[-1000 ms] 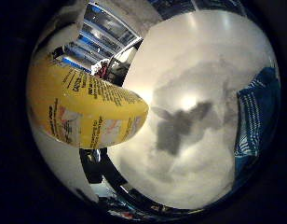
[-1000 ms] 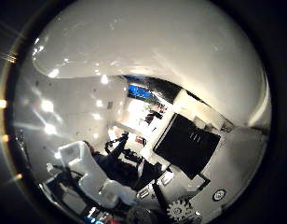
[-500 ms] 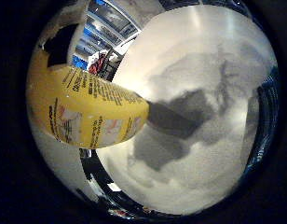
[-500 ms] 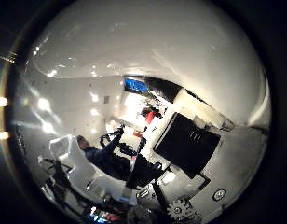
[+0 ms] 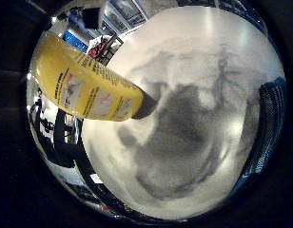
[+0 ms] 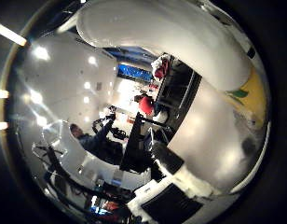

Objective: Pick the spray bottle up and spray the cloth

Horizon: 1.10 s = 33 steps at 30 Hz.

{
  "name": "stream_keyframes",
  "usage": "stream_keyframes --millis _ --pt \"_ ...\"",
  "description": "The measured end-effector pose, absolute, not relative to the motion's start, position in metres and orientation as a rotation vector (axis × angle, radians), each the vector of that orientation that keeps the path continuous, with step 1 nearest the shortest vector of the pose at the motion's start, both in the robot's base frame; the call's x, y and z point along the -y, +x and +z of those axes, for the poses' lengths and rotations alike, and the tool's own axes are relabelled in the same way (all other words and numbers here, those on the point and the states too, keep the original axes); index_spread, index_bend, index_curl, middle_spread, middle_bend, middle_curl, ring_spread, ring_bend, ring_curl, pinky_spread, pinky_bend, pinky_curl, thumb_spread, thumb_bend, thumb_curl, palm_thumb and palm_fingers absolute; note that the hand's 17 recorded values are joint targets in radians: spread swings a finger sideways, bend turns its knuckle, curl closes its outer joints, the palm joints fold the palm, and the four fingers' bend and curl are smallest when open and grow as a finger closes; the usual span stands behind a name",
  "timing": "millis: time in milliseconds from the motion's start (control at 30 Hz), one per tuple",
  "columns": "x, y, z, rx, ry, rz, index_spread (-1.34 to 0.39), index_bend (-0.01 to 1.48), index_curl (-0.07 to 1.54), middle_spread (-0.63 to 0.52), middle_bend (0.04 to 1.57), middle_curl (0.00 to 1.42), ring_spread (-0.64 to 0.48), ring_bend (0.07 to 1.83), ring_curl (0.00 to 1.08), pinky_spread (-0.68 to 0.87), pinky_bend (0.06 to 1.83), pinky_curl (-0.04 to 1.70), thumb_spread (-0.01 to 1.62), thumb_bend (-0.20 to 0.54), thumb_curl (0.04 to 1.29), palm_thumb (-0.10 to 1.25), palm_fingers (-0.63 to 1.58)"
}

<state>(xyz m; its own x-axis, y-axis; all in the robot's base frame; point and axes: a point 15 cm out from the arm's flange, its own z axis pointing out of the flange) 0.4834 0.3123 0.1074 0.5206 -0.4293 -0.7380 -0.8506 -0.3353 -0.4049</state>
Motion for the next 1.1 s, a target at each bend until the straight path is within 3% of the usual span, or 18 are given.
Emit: stream_keyframes --millis 200,567,1100 --pt "-0.282 0.495 0.112 -1.071 -1.958 0.621 -0.43 0.16 0.36 -0.03 0.25 0.32 -0.02 0.46 0.27 0.4 0.44 0.56 1.0 -0.027 0.35 0.64 0.04" --pt "-0.182 0.526 0.115 -1.182 -1.939 0.507 -0.44 0.17 0.31 -0.04 0.19 0.32 -0.03 0.4 0.25 0.41 0.4 0.43 1.0 -0.025 0.33 0.64 0.14" --pt "-0.12 0.499 0.106 -1.28 -1.923 0.489 -0.44 0.17 0.3 -0.05 0.19 0.31 -0.05 0.38 0.24 0.39 0.37 0.35 1.01 -0.024 0.32 0.64 0.21"
